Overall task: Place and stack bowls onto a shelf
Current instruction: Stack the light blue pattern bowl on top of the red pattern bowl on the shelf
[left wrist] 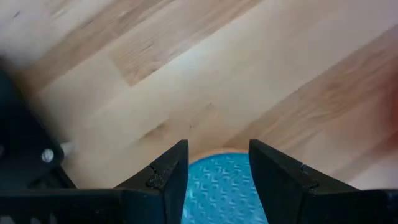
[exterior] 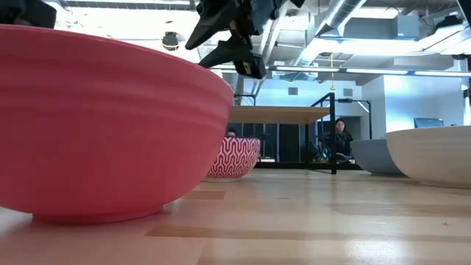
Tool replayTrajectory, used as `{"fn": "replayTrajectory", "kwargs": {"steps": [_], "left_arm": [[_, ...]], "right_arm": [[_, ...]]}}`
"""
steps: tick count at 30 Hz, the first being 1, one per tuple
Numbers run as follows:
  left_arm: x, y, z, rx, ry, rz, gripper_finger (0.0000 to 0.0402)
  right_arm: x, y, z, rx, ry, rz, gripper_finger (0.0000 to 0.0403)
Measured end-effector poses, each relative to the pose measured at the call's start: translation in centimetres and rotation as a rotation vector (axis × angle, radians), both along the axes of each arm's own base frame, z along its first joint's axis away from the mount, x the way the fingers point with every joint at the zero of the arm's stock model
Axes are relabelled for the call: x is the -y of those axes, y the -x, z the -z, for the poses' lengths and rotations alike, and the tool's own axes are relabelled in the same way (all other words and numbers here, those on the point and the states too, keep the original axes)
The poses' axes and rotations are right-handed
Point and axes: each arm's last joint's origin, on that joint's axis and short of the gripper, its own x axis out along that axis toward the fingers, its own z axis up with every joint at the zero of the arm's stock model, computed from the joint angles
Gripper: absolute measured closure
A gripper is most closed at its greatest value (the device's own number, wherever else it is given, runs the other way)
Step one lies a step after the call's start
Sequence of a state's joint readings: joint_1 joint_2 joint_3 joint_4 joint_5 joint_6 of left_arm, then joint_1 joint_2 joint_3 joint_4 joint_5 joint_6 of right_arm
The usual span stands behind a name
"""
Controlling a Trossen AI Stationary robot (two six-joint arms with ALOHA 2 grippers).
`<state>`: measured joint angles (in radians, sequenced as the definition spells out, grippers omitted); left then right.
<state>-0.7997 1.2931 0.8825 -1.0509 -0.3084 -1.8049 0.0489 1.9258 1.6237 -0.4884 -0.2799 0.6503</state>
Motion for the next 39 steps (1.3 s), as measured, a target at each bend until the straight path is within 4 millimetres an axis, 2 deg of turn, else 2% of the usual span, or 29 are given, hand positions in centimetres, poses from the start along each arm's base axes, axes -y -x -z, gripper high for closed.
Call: {"fn": "replayTrajectory", "kwargs": {"steps": [3,6,10,14,20,27,34,39], "left_arm": [[-0.2,0.6,-0.9,0.057,0.04,-0.062,0.0249],[0.0,1.1,-1.1,0.078,0.057,-0.097,0.0249],[0.6,1.5,-0.7,0.04,0.062,-0.071,0.0249],[1.0,2.1,-0.5,0.003,0.041,-0.032,0.0249],[1.3,3.4,0.8,-0.031,0.006,0.043,0.0249],[2.4,4.4,3.0,0.031,0.078,0.133,0.0249],[1.5,5.1,3.3,-0.029,-0.017,0.128,0.0249],[0.9,5.0,2.8,-0.043,-0.018,0.182,0.0249]], "right_arm": [[0.6,0.3,-1.0,0.045,0.042,-0.048,0.0237],[0.6,0.9,-0.9,0.015,0.087,-0.097,0.0237],[-0.3,1.2,-1.0,0.015,0.113,-0.148,0.0237],[-2.1,1.3,-1.1,0.009,0.093,-0.149,0.0237],[-5.8,1.2,-1.6,0.049,0.049,-0.032,0.0237],[-9.0,1.5,-2.1,0.084,-0.026,0.171,0.0237],[-11.6,2.4,-2.1,0.082,-0.049,0.309,0.0237],[-12.8,2.9,-2.1,0.106,-0.03,0.383,0.0237]]}}
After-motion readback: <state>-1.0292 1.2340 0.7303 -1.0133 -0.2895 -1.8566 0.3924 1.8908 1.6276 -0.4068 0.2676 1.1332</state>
